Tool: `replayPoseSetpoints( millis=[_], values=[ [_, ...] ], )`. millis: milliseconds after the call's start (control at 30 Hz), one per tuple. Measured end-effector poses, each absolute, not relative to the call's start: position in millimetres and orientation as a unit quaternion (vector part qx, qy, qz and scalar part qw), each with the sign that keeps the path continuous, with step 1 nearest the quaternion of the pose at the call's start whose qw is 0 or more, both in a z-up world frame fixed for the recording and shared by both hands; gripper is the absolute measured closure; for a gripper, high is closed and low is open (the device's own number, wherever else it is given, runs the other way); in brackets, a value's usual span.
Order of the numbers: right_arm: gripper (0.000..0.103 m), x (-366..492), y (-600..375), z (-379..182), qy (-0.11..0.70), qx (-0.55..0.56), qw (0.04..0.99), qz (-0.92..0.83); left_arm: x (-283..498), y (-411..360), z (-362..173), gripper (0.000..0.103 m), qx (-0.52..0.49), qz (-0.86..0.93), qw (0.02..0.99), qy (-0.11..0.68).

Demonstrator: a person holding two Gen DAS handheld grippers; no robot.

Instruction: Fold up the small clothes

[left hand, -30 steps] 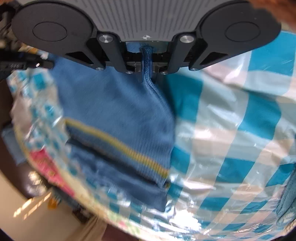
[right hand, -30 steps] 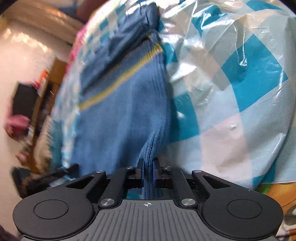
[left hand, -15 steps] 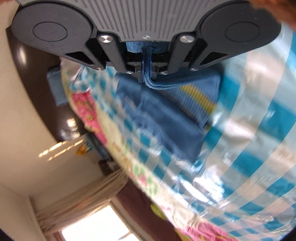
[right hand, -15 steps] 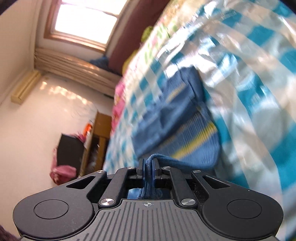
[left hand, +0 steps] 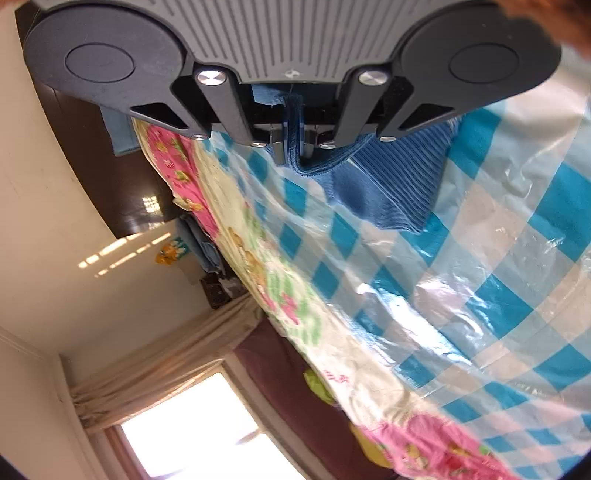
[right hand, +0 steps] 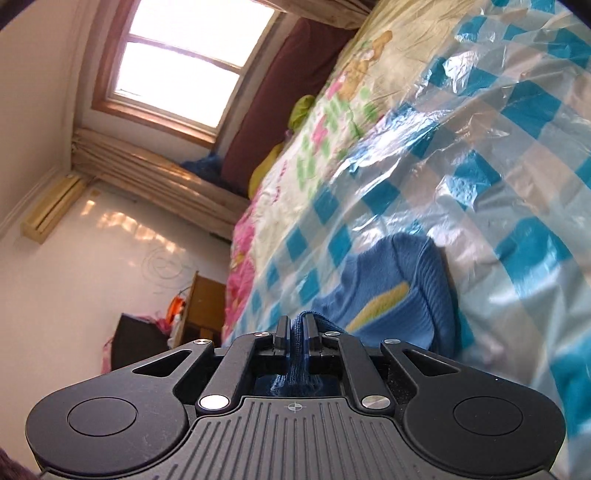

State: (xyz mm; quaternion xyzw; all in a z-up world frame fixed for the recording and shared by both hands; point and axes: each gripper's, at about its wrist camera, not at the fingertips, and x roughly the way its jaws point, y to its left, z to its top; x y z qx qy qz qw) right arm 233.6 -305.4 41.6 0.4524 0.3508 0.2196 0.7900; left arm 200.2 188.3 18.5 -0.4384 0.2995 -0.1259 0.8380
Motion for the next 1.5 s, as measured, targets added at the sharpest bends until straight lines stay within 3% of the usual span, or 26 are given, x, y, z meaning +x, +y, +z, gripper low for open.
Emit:
replayPoseSetpoints(
  millis=[367, 467, 500, 567, 633, 867, 1100, 1133, 1167, 1200, 1500],
  values=[
    [0.092, 294, -293, -3, 0.380, 0.455, 0.789, 0.164, 240, 203, -20, 0.092, -0.456, -0.066, 0.828, 0.320],
    [0.087, 299, -292, -4, 0.376, 0.451, 0.794, 0.157, 240, 207, -22, 0.084, -0.467, -0.053, 0.825, 0.313],
    [0.084, 299, -293, -3, 0.373, 0.451, 0.796, 0.152, 239, 208, -21, 0.075, -0.469, -0.047, 0.826, 0.310],
    [0.069, 300, -295, -2, 0.367, 0.452, 0.801, 0.143, 237, 211, -19, 0.066, -0.469, -0.036, 0.830, 0.302],
    [0.063, 299, -298, -1, 0.362, 0.450, 0.805, 0.135, 234, 212, -15, 0.064, -0.461, -0.028, 0.836, 0.297],
    [0.063, 287, -292, 4, 0.374, 0.382, 0.834, 0.134, 211, 193, -5, 0.063, -0.413, -0.043, 0.856, 0.308],
    [0.064, 281, -262, -8, 0.416, 0.257, 0.862, 0.130, 207, 166, -20, 0.062, -0.320, -0.039, 0.874, 0.365],
    [0.072, 283, -259, -8, 0.420, 0.245, 0.864, 0.130, 208, 165, -22, 0.062, -0.317, -0.038, 0.873, 0.369],
    [0.089, 284, -254, -8, 0.421, 0.228, 0.868, 0.131, 210, 164, -23, 0.062, -0.313, -0.033, 0.875, 0.369],
    [0.094, 284, -249, -6, 0.422, 0.204, 0.874, 0.125, 213, 163, -24, 0.063, -0.306, -0.026, 0.877, 0.369],
    [0.096, 295, -270, -11, 0.416, 0.206, 0.883, 0.071, 227, 169, -27, 0.070, -0.277, 0.041, 0.891, 0.359]
  ],
)
